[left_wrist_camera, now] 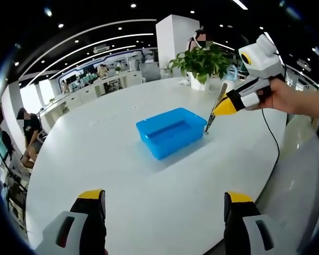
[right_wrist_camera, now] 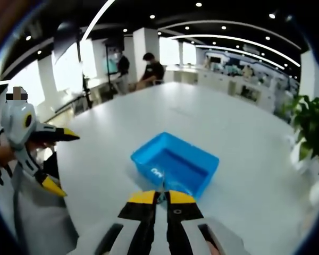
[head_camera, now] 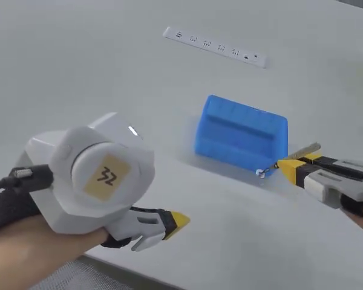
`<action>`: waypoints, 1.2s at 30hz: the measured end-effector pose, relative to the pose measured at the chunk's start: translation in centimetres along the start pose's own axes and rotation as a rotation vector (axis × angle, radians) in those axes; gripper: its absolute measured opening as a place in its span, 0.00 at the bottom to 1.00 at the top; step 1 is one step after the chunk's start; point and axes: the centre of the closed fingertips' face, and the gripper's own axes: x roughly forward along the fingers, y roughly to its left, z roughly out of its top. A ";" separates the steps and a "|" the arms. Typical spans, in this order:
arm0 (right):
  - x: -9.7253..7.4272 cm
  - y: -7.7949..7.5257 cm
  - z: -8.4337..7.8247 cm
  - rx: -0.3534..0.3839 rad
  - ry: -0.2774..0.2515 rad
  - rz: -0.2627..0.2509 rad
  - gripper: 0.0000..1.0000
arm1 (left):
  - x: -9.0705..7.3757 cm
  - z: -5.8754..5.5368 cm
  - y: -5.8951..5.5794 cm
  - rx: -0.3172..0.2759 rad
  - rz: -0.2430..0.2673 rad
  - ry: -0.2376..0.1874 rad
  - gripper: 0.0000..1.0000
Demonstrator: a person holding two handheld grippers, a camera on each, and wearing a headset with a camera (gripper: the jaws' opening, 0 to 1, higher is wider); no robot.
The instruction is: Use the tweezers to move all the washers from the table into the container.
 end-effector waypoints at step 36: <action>7.2 -2.7 -1.6 -0.080 0.188 0.001 0.04 | -1.4 5.1 0.6 0.073 -0.023 -0.110 0.76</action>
